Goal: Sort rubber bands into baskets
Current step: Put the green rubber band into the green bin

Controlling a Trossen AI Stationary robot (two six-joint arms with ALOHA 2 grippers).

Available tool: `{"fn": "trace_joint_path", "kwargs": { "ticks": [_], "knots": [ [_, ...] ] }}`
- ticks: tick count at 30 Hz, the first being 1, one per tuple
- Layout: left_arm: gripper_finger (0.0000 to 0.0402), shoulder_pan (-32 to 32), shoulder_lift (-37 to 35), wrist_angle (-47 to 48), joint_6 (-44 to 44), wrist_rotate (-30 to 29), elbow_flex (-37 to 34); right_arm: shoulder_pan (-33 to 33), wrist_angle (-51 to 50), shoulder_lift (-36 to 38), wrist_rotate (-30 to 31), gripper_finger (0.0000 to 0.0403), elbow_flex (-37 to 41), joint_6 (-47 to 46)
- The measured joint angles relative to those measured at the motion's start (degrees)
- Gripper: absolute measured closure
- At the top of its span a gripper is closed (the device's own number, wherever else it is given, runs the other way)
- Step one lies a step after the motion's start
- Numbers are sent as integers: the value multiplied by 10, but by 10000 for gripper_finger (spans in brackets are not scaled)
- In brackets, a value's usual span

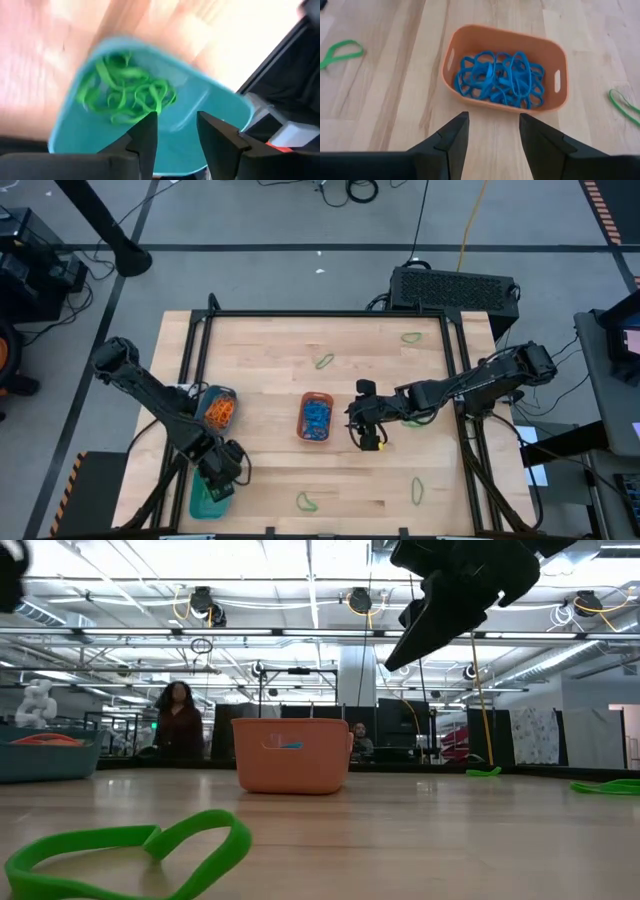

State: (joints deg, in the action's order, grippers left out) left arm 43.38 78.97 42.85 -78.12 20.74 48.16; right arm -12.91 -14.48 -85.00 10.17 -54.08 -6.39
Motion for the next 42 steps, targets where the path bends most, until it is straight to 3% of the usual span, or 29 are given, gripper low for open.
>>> {"fn": "trace_joint_path", "kwargs": {
  "ticks": [3, 7, 10, 17, 21, 25, 30, 34, 38, 42],
  "knots": [
    [258, -25, -15, 0, 50, -32, 0, 0, -19, 0, 0, 236, 0, -8],
    [258, -55, -27, -6, 149, -131, 0, 0, -63, 0, 0, 236, 0, -52],
    [258, -69, -28, -12, 237, -229, 0, 0, -106, 0, -10, 236, 0, -93],
    [258, -78, -25, -113, 486, -502, 0, 0, -233, 0, -100, 236, 0, -200],
    [258, -81, -25, -144, 594, -597, 0, -2, -315, 0, -120, 236, 0, -254],
    [258, -106, -29, -177, 652, -601, -20, -4, -403, 0, -120, 236, 0, -303],
    [258, -159, -58, -247, 683, -539, -94, -20, -474, 0, -117, 236, 0, -345],
    [258, -197, -94, -382, 730, -478, -149, -35, -466, 0, -73, 236, 4, -323],
    [258, -222, -111, -530, 810, -386, -167, -21, -455, 0, -72, 236, 23, -310],
    [258, -236, -112, -612, 878, -357, -167, 1, -413, 0, -85, 236, 67, -301]
  ]
}}
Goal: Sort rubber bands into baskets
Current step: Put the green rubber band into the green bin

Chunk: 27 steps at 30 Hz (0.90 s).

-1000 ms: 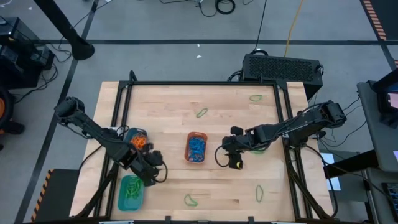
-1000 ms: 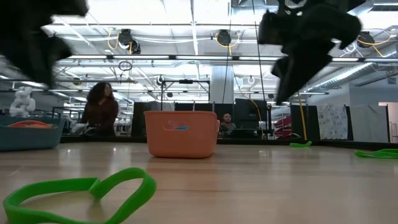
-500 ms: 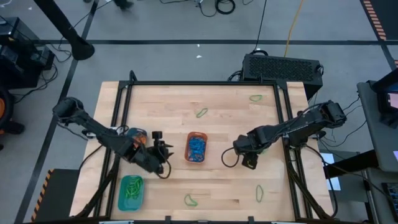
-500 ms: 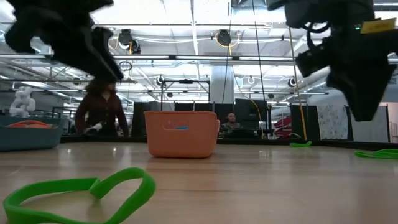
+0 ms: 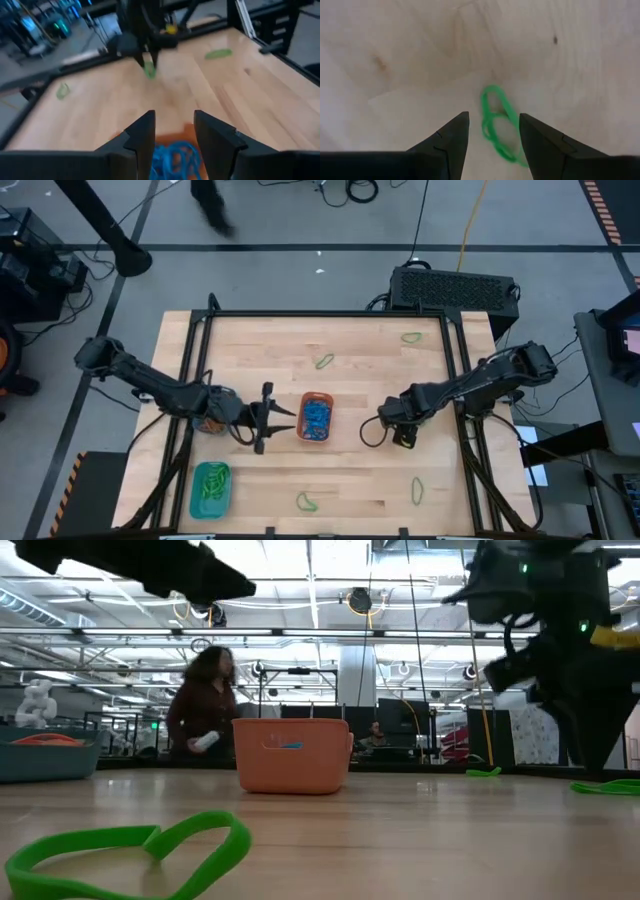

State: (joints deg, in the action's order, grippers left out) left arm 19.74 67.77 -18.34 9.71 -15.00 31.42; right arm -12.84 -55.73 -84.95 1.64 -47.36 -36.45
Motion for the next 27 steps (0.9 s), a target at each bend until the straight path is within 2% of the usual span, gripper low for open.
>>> {"fn": "trace_joint_path", "kwargs": {
  "ticks": [6, 17, 20, 25, 27],
  "knots": [
    [258, -17, 0, -40, 32, 19, 0, 22, 67, 0, -2, 236, 52, 25],
    [258, -41, 0, -38, 26, 50, 0, 43, 134, 3, -31, 243, 98, 43],
    [258, -41, 1, -38, 26, 62, 0, 47, 135, 3, -35, 274, 99, 45],
    [258, -40, 1, -37, 12, 64, 0, 49, 144, 2, -41, 370, 99, 67],
    [258, -40, 1, -37, 7, 64, 0, 49, 145, 3, -42, 393, 95, 73]
  ]
}}
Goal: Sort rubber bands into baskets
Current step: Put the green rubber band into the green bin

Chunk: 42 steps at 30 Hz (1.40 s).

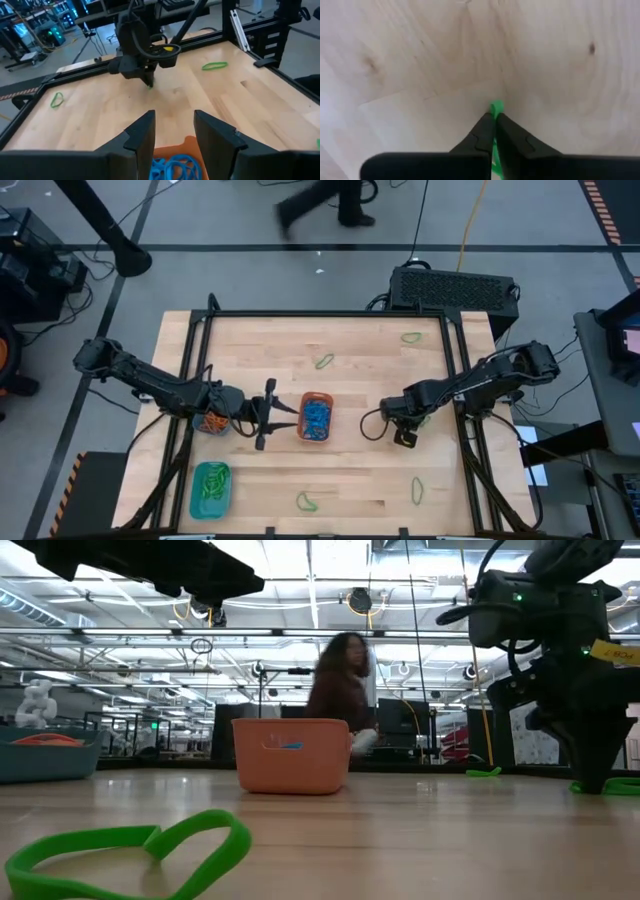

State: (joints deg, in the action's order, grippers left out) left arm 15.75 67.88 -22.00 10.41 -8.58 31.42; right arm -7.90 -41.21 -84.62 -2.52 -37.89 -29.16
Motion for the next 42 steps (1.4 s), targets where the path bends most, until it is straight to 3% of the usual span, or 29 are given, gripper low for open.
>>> {"fn": "trace_joint_path", "kwargs": {
  "ticks": [9, 16, 25, 30, 42],
  "knots": [
    [258, 0, 2, -2, -7, 56, 0, -5, -10, 42, 35, 401, -45, 12],
    [258, 0, 4, 0, -11, 56, 0, -10, -32, 123, 31, 402, -52, -30],
    [258, 0, 4, -4, -11, 56, 0, -20, -72, 191, 73, 403, -52, -94],
    [258, 0, 48, -84, -26, 59, 0, -38, 44, 203, 68, 403, -52, -59],
    [258, 0, 311, -522, -37, 52, 11, -95, 470, 149, 73, 402, -54, 77]
  ]
}}
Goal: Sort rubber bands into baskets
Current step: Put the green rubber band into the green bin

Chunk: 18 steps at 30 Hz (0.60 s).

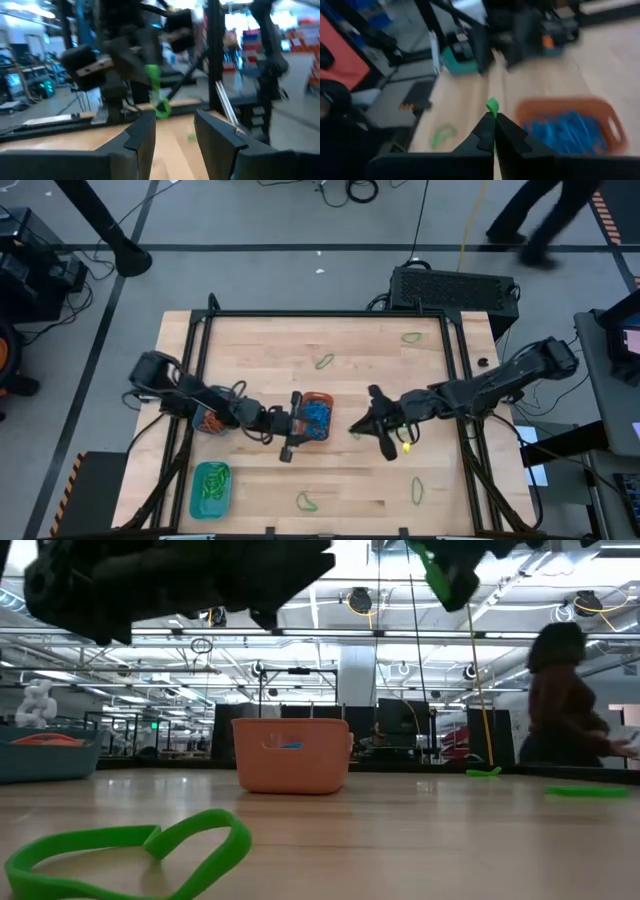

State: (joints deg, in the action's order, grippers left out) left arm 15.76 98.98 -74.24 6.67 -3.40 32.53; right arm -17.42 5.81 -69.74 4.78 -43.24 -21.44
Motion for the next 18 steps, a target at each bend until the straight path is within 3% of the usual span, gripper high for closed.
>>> {"fn": "trace_joint_path", "kwargs": {
  "ticks": [7, 18],
  "knots": [
    [258, -7, 82, -27, -49, -10, 64, -11, 158, -74, 7, 402, 0, 40],
    [258, -7, 100, -21, -64, 10, 86, -12, 204, -116, 87, 402, 0, 47]
  ]
}}
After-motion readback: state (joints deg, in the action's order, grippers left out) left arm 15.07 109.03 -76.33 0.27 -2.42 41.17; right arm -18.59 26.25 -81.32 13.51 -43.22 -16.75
